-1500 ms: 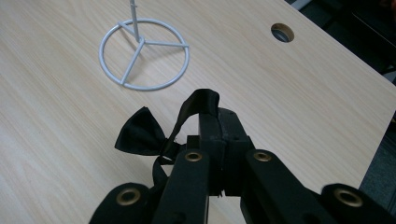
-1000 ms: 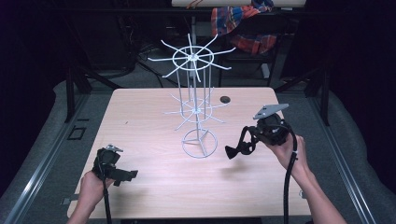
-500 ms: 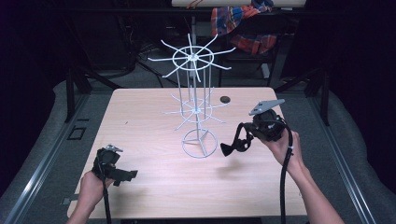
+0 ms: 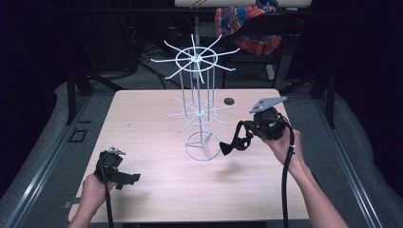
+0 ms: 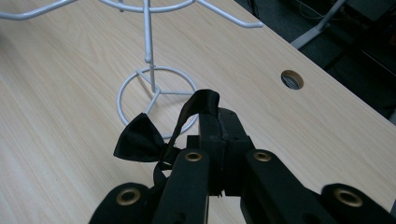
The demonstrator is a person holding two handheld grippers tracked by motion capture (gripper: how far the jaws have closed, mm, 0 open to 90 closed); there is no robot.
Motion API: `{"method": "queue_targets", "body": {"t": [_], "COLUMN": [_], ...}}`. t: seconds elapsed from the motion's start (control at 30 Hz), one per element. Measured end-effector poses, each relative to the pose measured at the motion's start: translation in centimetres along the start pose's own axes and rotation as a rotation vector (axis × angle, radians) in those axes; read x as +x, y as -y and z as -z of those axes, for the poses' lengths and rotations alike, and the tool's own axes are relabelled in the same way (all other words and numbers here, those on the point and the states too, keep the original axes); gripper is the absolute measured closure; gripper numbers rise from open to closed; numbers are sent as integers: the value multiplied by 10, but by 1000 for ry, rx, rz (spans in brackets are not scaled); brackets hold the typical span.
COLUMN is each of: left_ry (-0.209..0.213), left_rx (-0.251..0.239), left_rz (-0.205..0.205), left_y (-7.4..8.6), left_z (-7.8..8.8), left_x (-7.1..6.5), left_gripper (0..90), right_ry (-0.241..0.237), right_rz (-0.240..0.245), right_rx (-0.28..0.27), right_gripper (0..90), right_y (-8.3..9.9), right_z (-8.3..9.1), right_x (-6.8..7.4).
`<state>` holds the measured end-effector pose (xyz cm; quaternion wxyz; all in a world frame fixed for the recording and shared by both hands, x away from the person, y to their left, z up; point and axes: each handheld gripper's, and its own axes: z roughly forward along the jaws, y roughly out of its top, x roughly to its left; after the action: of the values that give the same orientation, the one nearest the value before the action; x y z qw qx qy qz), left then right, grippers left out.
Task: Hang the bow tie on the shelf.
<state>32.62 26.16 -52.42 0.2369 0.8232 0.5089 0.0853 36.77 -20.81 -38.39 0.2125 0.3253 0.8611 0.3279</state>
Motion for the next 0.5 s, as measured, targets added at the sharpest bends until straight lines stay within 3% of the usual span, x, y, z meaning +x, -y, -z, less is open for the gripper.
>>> {"method": "queue_targets", "body": {"t": [0.5], "left_ry": [2], "left_rx": [2], "left_rz": [-5], "left_y": [0], "left_z": [0], "left_x": [0], "left_gripper": [0], "right_ry": [-6], "right_rz": [30], "right_rx": [-32], "right_gripper": [900], "right_y": [-8], "right_z": [10], "right_x": [9]}}
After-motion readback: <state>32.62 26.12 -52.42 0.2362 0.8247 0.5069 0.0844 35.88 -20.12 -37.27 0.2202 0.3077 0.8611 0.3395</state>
